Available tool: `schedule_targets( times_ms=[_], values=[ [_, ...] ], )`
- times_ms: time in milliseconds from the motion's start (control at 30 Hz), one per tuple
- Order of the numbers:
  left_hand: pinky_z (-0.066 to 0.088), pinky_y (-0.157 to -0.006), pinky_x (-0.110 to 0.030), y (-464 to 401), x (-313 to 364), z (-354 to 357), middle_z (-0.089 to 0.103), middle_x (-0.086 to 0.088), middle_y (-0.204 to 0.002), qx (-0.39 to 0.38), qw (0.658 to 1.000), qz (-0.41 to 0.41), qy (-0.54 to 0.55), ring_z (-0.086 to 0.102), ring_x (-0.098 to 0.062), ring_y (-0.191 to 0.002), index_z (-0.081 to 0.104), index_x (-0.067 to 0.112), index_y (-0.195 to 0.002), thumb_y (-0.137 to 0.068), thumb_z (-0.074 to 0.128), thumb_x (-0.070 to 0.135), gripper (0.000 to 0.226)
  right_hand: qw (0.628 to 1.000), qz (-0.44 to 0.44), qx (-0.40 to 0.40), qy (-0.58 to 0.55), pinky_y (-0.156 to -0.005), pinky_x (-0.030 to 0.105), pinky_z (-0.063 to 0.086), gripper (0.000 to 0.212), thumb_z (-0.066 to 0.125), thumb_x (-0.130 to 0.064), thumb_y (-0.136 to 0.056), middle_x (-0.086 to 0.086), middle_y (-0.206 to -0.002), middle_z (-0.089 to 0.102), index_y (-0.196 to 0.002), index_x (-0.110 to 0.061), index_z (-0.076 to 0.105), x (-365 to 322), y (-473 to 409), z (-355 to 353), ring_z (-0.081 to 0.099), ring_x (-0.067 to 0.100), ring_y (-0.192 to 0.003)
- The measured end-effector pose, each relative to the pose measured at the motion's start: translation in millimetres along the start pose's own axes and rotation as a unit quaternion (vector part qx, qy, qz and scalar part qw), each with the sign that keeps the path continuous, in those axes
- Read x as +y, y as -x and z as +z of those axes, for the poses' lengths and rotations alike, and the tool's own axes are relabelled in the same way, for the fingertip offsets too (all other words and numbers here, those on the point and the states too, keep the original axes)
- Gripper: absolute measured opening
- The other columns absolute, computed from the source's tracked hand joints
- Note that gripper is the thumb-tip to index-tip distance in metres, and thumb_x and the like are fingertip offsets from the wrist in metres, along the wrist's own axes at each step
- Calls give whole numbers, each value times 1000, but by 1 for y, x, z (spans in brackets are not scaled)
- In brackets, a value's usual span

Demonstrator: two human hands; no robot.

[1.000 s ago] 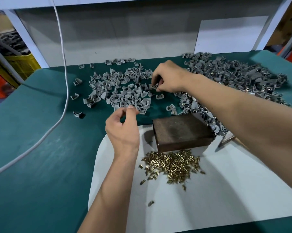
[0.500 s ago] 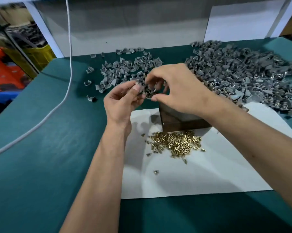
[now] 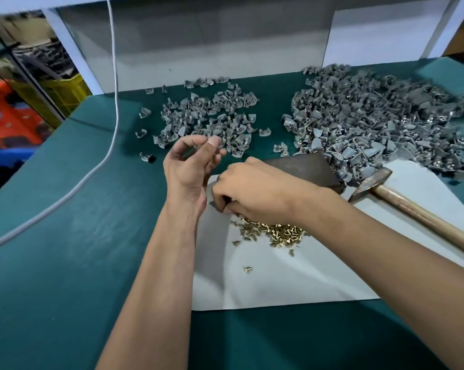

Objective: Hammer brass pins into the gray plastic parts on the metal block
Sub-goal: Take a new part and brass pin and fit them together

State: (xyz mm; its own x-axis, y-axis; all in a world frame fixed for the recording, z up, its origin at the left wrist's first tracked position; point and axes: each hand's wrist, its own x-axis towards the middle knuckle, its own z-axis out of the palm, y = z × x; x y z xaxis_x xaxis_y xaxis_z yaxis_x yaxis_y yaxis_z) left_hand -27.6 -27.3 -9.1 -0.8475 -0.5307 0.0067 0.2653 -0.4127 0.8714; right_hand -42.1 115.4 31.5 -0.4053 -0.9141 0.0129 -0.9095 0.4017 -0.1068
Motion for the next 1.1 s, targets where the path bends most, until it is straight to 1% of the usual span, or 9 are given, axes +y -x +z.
schedule_targets(
  times_ms=[67,133,200,333,433,533,700,867,1100],
  values=[
    [59,-65,-28,2,-4,8,74,-16,-83,-33,999,-17,7,69,-21,-66,66,3,-89,-86,73,-6,12,992,20,75,-95,-82,37,49,11,65,-19,-94,-7,-90,67,-87,-25,61,4,14,-4,64,16,-88],
    [61,-73,-36,6,-9,16,75,-16,-85,-75,996,-40,33,71,-22,-72,69,5,-87,-84,70,-8,13,965,72,172,-184,-78,23,51,10,73,-20,-92,-13,-86,68,-86,-24,66,15,34,-7,64,1,-80],
    [62,-79,-36,11,-13,23,76,-17,-89,-120,991,-42,36,72,-23,-77,73,9,-85,-83,68,-10,19,932,129,264,-212,-82,15,48,5,78,-23,-88,-17,-88,69,-90,-26,74,29,55,-6,63,-5,-84],
    [59,-74,-28,24,-19,34,77,-19,-97,-189,980,7,-55,75,-25,-78,71,4,-96,-80,74,-6,20,858,199,389,-271,-85,23,54,12,78,-14,-87,-16,-88,75,-93,-23,80,51,85,1,70,4,-87],
    [62,-79,-35,30,-20,38,77,-19,-100,-218,965,62,-132,76,-27,-83,71,3,-100,-71,81,5,31,847,205,406,-276,-86,23,55,16,76,-11,-87,-16,-91,75,-97,-23,80,53,93,8,71,4,-90],
    [61,-89,-45,32,-19,40,77,-20,-100,-239,952,84,-173,76,-30,-88,72,1,-102,-69,84,7,36,841,183,439,-259,-86,19,54,19,78,-9,-85,-13,-90,75,-101,-19,77,49,91,11,72,4,-90],
    [63,-81,-34,35,-19,42,79,-14,-94,-263,945,82,-175,76,-23,-82,74,2,-100,-70,83,4,31,840,167,461,-234,-88,18,54,23,80,-7,-84,-11,-89,75,-103,-15,70,43,87,15,72,2,-90],
    [62,-78,-30,35,-18,43,79,-14,-94,-270,945,79,-167,77,-22,-81,73,-1,-102,-71,81,1,32,840,166,468,-219,-85,17,54,21,80,-9,-84,-11,-89,74,-101,-17,70,44,86,18,71,-1,-89],
    [61,-73,-26,38,-19,45,79,-9,-86,-267,950,65,-149,76,-19,-75,73,2,-96,-69,81,-1,29,844,157,475,-193,-76,26,55,16,77,-3,-83,-7,-86,68,-92,-13,68,40,85,20,66,7,-83]
  ],
)
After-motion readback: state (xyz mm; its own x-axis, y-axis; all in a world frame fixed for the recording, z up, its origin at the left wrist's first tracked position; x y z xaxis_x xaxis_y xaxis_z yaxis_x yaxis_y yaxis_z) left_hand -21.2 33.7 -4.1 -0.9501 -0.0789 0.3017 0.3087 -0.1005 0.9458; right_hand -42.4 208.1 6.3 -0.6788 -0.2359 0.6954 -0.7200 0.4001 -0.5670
